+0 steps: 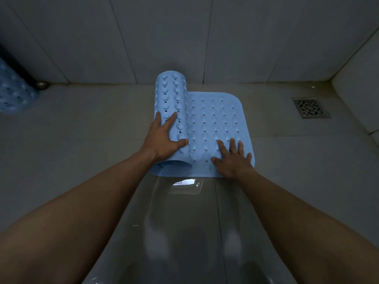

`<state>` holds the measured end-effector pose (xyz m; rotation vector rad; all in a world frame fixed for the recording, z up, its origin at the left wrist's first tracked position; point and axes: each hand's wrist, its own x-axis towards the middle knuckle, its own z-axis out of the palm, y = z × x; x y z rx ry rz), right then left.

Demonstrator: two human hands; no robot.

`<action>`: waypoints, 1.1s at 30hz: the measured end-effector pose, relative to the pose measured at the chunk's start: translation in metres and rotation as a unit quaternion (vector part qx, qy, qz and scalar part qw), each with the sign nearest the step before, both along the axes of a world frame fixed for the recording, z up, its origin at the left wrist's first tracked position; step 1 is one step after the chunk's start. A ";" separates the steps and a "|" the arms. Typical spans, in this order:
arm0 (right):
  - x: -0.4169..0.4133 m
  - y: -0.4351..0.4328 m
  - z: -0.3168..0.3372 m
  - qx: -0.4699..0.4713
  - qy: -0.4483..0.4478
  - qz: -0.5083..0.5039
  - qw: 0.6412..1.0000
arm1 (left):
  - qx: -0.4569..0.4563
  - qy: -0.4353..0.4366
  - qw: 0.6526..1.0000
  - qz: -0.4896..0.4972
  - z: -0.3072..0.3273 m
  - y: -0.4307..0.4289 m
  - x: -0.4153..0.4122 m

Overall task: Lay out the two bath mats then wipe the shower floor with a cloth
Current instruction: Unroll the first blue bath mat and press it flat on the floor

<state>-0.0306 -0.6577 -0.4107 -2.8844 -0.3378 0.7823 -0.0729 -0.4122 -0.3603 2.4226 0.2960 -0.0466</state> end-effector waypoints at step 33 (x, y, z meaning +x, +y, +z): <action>-0.055 -0.001 0.004 0.039 -0.022 -0.025 0.999 | 0.007 0.177 0.967 0.185 0.012 -0.051 -0.061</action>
